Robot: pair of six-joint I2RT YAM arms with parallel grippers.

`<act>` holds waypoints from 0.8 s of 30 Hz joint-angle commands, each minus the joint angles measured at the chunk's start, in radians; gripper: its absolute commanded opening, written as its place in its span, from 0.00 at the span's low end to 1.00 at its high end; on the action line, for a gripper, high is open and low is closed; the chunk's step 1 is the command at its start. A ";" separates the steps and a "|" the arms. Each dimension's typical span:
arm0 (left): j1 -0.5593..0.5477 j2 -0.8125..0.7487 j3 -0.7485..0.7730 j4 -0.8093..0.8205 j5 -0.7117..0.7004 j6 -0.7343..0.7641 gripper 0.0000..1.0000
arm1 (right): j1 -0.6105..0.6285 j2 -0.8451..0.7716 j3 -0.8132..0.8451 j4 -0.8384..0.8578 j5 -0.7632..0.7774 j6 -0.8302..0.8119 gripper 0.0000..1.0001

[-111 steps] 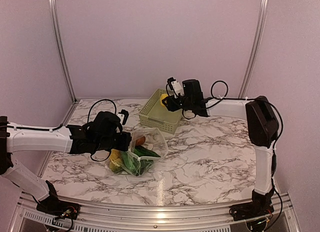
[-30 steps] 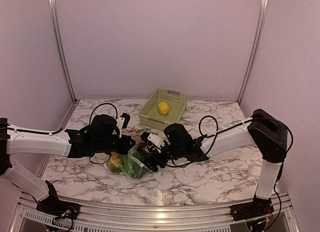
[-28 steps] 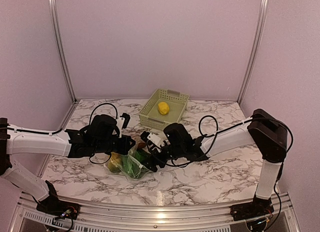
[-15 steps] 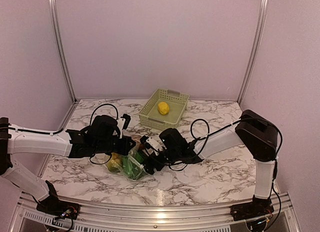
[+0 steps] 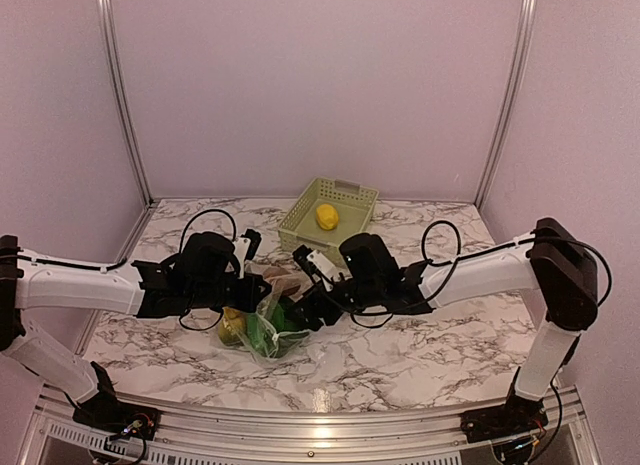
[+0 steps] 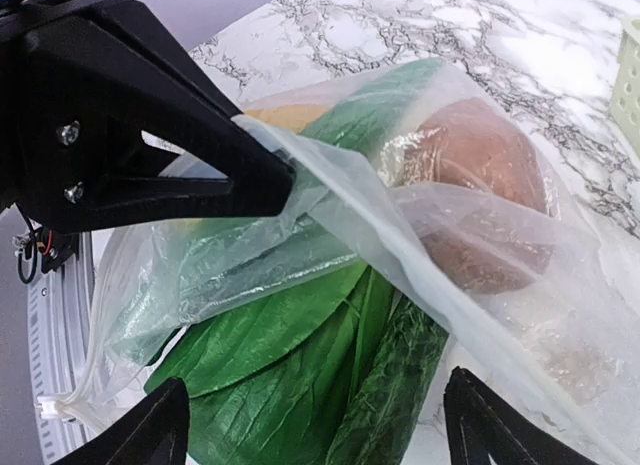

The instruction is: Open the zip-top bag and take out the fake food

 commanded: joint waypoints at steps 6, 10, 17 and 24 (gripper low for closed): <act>-0.002 0.003 -0.019 0.023 -0.005 0.013 0.00 | -0.034 0.009 -0.015 -0.126 0.080 -0.049 0.65; -0.001 0.010 -0.018 0.023 -0.004 0.012 0.00 | -0.031 0.043 0.004 -0.155 0.118 -0.053 0.60; -0.032 0.065 0.002 0.038 0.013 0.018 0.00 | 0.044 -0.008 0.026 -0.167 0.094 -0.119 0.60; -0.055 0.115 0.045 0.023 0.003 0.034 0.00 | 0.051 -0.059 0.052 -0.247 0.198 -0.108 0.58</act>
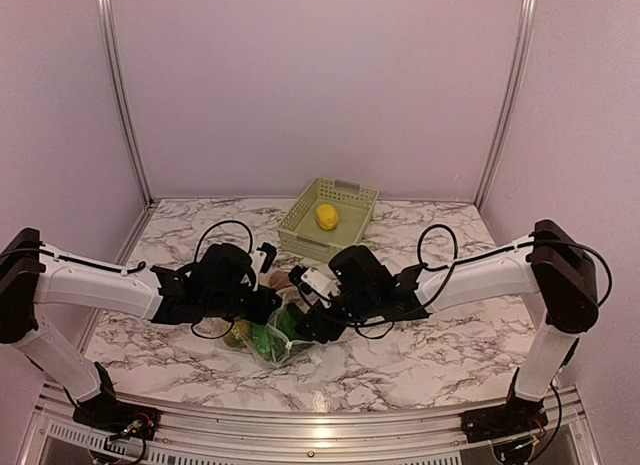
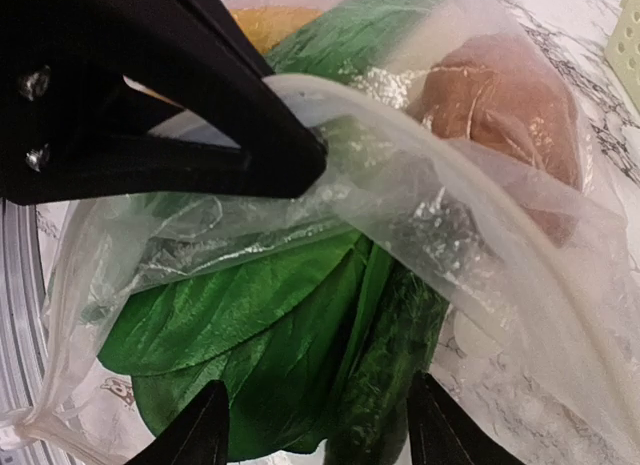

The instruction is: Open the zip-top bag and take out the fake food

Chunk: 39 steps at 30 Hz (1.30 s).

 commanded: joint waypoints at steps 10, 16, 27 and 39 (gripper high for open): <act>-0.007 0.015 0.028 -0.014 -0.008 0.026 0.00 | -0.041 -0.079 -0.046 -0.089 0.085 0.007 0.47; -0.008 0.022 0.023 -0.003 -0.012 0.021 0.00 | -0.037 -0.050 -0.054 -0.070 0.025 0.027 0.50; -0.007 0.025 0.025 -0.007 -0.016 0.023 0.00 | -0.031 0.034 -0.033 -0.103 0.049 0.020 0.38; -0.008 0.042 0.024 -0.001 -0.039 0.018 0.00 | -0.009 -0.123 0.082 -0.311 0.103 -0.008 0.00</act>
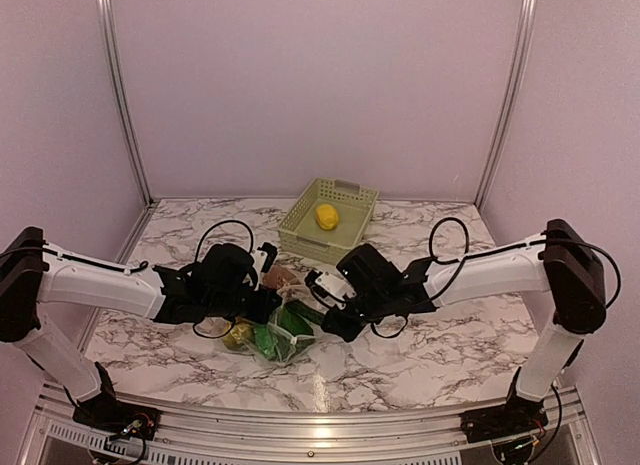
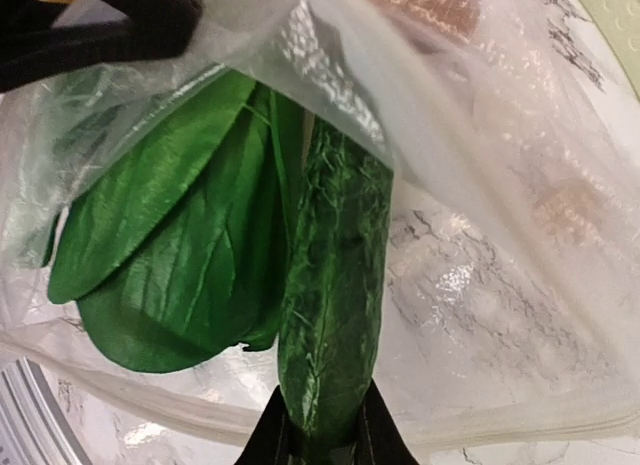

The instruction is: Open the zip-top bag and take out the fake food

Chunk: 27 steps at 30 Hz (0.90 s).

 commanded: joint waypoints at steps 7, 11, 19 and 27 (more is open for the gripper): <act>-0.003 0.026 0.020 -0.016 -0.066 -0.001 0.00 | 0.016 -0.166 0.076 -0.281 0.110 -0.018 0.00; -0.001 0.037 0.028 -0.021 -0.082 -0.011 0.00 | 0.016 -0.246 0.015 -0.348 0.090 0.000 0.00; 0.004 0.075 0.051 -0.025 -0.096 -0.036 0.00 | 0.048 -0.407 -0.099 -0.403 -0.041 0.022 0.00; 0.026 0.080 0.055 -0.023 -0.103 -0.056 0.00 | 0.061 -0.594 -0.126 -0.487 -0.155 0.029 0.00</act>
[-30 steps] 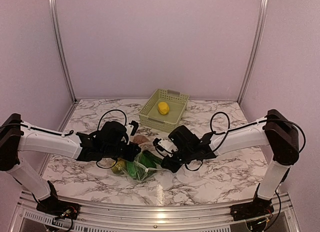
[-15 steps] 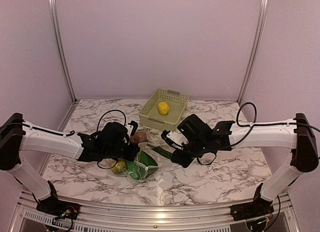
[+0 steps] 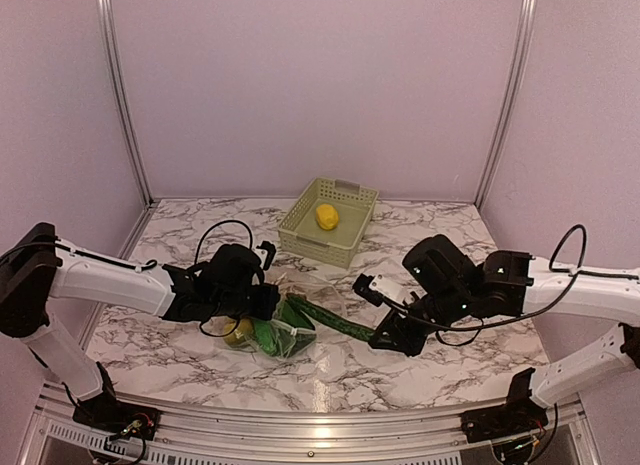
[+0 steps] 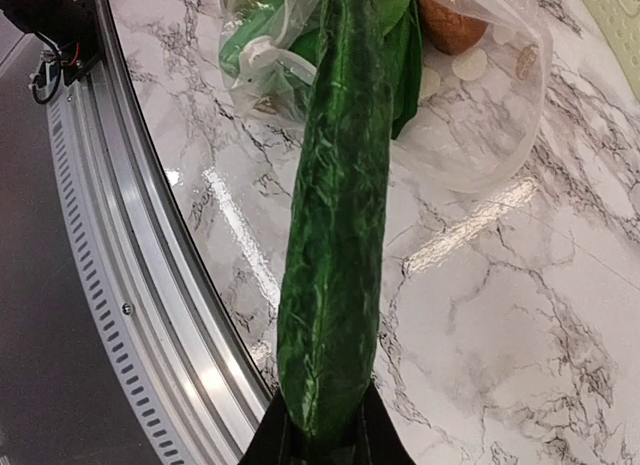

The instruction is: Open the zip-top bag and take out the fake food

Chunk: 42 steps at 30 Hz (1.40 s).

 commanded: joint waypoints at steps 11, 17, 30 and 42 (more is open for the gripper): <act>0.022 0.026 0.024 -0.005 0.019 -0.026 0.00 | -0.100 -0.041 0.138 0.121 0.039 0.027 0.00; 0.021 0.004 0.016 -0.015 0.002 -0.023 0.00 | -0.288 0.144 0.260 0.311 0.052 0.083 0.00; 0.024 0.003 0.022 -0.015 -0.003 -0.023 0.00 | -0.396 0.594 0.661 0.334 0.337 0.126 0.00; 0.027 0.006 0.017 -0.012 -0.003 -0.017 0.00 | -0.470 0.865 0.854 0.337 0.327 0.186 0.00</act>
